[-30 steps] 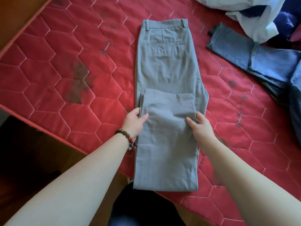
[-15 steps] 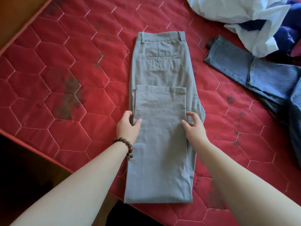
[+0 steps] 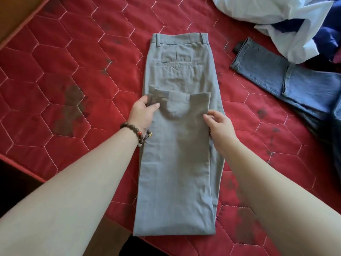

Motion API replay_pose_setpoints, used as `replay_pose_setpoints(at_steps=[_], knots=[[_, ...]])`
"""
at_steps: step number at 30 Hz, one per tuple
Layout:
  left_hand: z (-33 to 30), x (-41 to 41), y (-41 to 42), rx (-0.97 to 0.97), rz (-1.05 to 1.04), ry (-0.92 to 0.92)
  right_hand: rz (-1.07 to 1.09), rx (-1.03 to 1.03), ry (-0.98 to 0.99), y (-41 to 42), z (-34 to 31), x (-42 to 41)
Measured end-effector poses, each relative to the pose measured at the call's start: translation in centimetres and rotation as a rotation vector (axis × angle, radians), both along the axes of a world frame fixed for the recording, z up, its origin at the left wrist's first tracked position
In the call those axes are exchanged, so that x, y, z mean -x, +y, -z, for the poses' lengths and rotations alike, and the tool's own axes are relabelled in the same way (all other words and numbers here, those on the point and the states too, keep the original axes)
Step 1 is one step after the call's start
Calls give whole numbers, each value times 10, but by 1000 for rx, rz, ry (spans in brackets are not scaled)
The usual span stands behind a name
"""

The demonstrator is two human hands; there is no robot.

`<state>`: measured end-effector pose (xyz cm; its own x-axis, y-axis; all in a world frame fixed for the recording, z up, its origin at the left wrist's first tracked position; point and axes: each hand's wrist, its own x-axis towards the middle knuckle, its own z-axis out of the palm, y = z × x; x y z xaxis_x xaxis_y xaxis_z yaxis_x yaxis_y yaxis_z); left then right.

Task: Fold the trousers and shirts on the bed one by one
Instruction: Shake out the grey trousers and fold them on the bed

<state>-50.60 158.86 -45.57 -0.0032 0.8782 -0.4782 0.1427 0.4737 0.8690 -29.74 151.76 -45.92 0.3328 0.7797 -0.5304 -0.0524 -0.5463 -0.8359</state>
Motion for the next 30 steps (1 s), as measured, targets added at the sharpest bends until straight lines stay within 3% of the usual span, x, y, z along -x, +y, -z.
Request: replay_pose_setpoints(at_steps=[2, 6, 9, 11, 13, 16, 18, 25, 30], knots=[[0, 2, 5, 54, -40, -103, 26, -37, 5, 6, 1, 0], [10, 6, -1, 24, 89, 328, -56, 62, -145, 9, 7, -1], [11, 10, -20, -11, 27, 440, -49, 145, -282, 1, 10, -2], [16, 20, -39, 83, 93, 460, -71, 227, -284, -15, 12, -1], [21, 32, -60, 210, 161, 372, -115, 294, -230, -37, 13, 1], [16, 44, -87, 445, 108, 77, -169, 355, -174, -66, 9, 2], [11, 50, -107, 566, 103, -6, -196, 395, -133, -85, 6, 4], [-4, 73, -186, 822, 194, -53, -292, 488, 10, -167, -11, 13], [-3, 81, -224, 720, 236, -37, -364, 512, 72, -211, -14, 11]])
